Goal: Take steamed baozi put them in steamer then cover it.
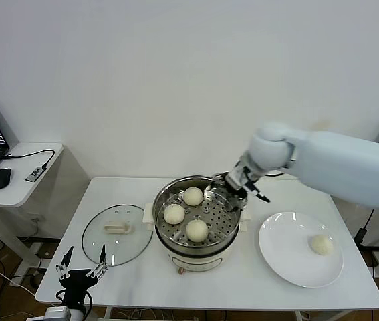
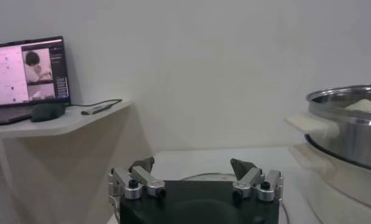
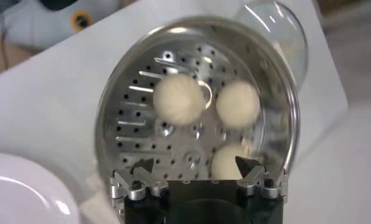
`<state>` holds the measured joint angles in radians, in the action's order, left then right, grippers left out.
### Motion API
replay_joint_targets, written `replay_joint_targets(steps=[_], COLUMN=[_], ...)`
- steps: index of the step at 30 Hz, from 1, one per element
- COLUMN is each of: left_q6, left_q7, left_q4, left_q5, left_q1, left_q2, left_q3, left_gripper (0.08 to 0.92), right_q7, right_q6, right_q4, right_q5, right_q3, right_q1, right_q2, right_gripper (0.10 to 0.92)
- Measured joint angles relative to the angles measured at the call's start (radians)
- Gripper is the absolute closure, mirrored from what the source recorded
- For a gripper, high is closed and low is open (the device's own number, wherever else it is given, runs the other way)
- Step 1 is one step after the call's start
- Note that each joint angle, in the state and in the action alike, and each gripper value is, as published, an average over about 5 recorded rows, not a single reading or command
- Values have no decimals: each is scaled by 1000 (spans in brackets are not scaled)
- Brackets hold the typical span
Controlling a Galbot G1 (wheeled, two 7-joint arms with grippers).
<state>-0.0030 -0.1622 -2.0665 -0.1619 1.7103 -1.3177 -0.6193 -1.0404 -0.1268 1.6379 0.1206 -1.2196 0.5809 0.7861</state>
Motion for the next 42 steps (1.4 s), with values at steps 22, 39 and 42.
replay_joint_targets(steps=[22,39,42], left_q6=[-6,-3,-2], left_q7=[0,2,2], left_q4=[12,9,9], left_q5=[13,19,20], left_q1=[-4,6,8], left_q2=[18,14,14], left_q3=[34,19,17], left_gripper=[177,177,177], right_q7=[-12,3,4], right_q6=[-125,-94,-88], right_q4=[-4,-210,-245], right_q5=[-147,-281,-295], right_q3=[216,538,575], right_q1=[-325,-720,-761], right_q2=[-437,-407,-388], right_gripper=[203,203,203])
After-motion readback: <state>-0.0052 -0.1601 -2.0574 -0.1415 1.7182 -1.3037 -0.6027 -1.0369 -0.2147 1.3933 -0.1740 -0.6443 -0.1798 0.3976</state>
